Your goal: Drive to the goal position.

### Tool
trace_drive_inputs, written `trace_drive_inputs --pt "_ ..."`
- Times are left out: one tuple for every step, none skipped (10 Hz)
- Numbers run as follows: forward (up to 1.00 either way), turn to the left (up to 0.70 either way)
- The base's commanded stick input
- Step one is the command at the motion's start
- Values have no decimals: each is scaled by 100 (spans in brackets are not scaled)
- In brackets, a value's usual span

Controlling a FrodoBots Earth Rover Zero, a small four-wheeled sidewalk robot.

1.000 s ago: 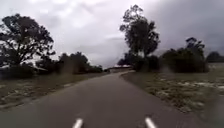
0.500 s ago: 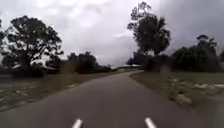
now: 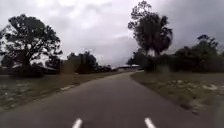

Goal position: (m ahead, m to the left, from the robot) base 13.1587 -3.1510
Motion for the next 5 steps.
trace_drive_inputs --pt "84 3" --pt "84 3" --pt "84 3" --pt "84 3" --pt "84 3"
